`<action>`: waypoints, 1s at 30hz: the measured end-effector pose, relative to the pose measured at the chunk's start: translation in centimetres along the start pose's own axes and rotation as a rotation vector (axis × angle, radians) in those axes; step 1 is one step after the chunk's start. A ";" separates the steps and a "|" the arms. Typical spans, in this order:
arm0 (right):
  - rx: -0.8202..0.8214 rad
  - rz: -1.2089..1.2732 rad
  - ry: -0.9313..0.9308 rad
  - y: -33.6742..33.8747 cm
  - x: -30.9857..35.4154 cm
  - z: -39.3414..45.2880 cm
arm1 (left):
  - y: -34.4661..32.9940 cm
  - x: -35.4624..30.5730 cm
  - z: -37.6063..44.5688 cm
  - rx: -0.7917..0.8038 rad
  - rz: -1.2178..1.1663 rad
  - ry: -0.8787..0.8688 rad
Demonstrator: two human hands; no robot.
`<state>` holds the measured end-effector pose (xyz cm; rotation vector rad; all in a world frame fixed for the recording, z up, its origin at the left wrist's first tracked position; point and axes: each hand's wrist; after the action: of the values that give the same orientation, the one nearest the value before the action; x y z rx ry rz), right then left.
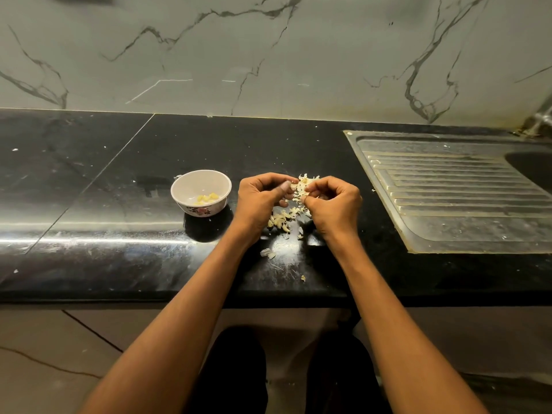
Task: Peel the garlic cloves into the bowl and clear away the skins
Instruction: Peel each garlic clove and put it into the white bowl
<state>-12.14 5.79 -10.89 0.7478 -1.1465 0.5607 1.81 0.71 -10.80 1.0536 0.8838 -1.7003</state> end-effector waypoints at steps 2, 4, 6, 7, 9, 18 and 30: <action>0.007 0.015 -0.019 0.1 0.2 -0.1 | 0.0 0.0 0.0 0.006 0.013 -0.001; 0.035 0.077 -0.019 0.1 0.5 -0.2 | 0.1 0.0 0.0 0.010 0.025 -0.006; 0.084 0.173 -0.027 0.1 0.8 -0.4 | 0.0 0.0 -0.1 0.000 0.035 -0.013; 0.114 0.215 -0.041 0.2 0.9 -0.5 | 0.0 0.0 -0.1 -0.009 0.037 -0.016; 0.153 0.252 -0.080 0.1 0.9 -0.6 | -0.1 -0.1 -0.2 -0.025 0.033 -0.015; 0.192 0.325 -0.146 0.2 1.0 -0.4 | 0.0 0.1 0.1 0.013 0.005 0.032; 0.288 0.343 -0.136 -0.1 0.7 -0.3 | 0.3 -0.1 0.3 0.073 -0.071 0.118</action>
<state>-11.70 5.96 -10.27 0.8502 -1.3479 0.9907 2.08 0.34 -10.58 1.1942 0.9505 -1.7547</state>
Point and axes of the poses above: each hand's wrist, its own z-axis towards the middle knuckle, its own y-axis out of the back of the hand, x = y × z, and after that the axes turned 7 degrees about -y, right-handed
